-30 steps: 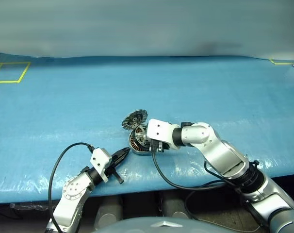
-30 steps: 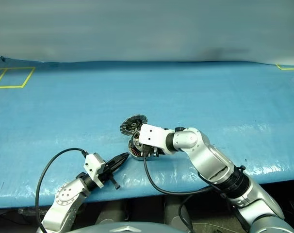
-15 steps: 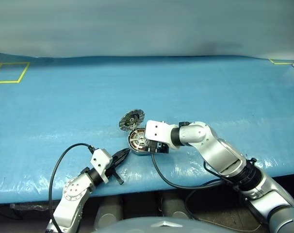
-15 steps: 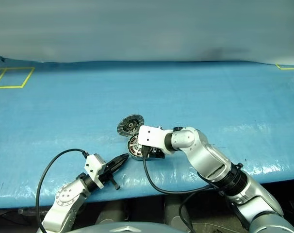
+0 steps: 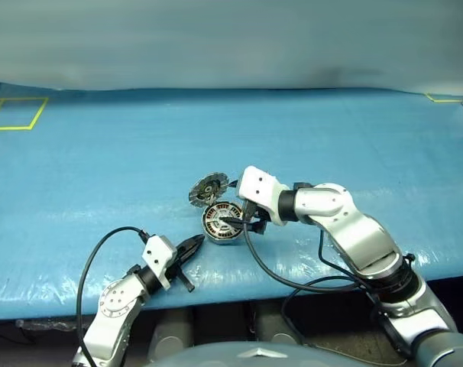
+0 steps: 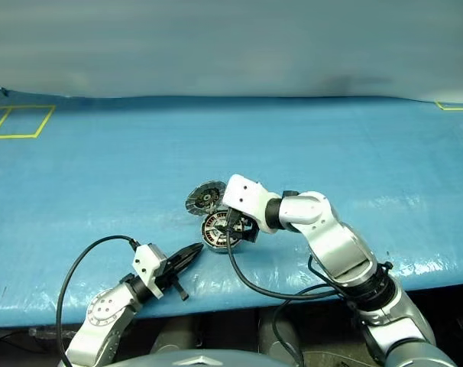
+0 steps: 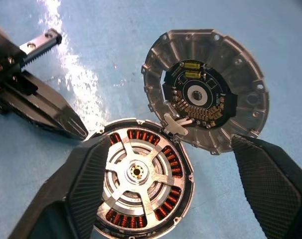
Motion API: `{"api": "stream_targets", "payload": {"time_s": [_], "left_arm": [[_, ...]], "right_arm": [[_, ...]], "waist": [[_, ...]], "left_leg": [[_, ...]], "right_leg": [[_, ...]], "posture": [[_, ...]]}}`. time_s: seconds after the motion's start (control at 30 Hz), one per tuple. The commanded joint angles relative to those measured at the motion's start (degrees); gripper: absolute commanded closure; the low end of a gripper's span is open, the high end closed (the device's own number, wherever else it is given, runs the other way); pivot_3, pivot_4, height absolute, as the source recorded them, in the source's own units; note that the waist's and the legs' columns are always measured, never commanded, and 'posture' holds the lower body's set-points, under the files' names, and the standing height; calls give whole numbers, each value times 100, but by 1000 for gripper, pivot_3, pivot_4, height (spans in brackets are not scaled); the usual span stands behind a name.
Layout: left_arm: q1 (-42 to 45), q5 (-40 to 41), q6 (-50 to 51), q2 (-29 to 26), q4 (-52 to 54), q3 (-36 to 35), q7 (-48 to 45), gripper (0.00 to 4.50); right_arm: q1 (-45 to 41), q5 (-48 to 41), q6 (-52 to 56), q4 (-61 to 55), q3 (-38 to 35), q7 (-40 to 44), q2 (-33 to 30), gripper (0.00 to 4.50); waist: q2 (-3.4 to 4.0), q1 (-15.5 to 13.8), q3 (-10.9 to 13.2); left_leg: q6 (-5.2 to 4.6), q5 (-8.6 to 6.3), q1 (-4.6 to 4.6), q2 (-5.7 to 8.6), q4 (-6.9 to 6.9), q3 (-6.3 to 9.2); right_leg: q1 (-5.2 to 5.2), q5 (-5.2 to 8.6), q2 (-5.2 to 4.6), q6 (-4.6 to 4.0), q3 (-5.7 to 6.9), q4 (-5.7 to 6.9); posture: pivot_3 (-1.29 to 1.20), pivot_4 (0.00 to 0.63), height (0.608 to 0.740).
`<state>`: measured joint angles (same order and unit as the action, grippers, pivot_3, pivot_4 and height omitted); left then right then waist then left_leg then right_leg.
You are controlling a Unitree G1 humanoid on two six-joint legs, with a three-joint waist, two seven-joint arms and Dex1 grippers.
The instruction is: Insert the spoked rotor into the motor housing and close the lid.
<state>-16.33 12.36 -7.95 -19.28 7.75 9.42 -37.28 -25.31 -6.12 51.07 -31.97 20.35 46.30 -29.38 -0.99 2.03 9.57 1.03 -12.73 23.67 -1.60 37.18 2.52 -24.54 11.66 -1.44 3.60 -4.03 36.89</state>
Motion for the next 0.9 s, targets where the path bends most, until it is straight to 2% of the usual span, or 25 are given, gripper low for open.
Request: {"api": "stream_targets", "payload": {"time_s": [0.03,0.3,0.33,0.47,0.63,0.9], "left_arm": [[13,70,-64,-21,163,-80,-28,4500],[89,185,16,-169,227,-317,-91,4500],[90,188,17,-180,235,-337,-88,4500],[62,219,70,-229,312,-457,-37,4500],[118,407,209,-264,375,-760,-3,4500],[967,1122,765,-548,39,-1610,-89,4500]], "right_arm": [[430,-195,138,-270,-275,-425,249,1648],[1247,-382,-683,274,-273,-1372,1575,4321],[1271,-362,-787,372,-267,-1430,1657,4486],[1367,-365,-1046,726,-220,-1614,1893,4486],[1570,-371,-1267,1073,-115,-1674,1901,4486],[1887,-437,-1397,1239,-59,-1708,1896,4486]], "waist": [[-3,5,-2],[1,46,0],[1,46,0],[-1,44,-1],[-1,45,-1],[-4,41,-4]], "left_leg": [[0,0,-1,0,0,0],[0,0,-7,-6,-2,-3],[0,0,-6,-6,-2,-3],[0,0,-4,-2,0,-5],[0,0,-5,-4,-5,-1],[1,0,-9,-5,-2,1]], "right_leg": [[1,0,0,0,0,0],[-1,1,5,-2,-2,5],[-1,1,5,-2,-2,5],[1,1,0,-2,-3,0],[0,1,2,-2,0,2],[4,1,4,-2,2,4]], "posture": [[0,150,740],[0,150,740],[0,150,740],[0,150,740],[0,150,740],[0,150,740]]}}
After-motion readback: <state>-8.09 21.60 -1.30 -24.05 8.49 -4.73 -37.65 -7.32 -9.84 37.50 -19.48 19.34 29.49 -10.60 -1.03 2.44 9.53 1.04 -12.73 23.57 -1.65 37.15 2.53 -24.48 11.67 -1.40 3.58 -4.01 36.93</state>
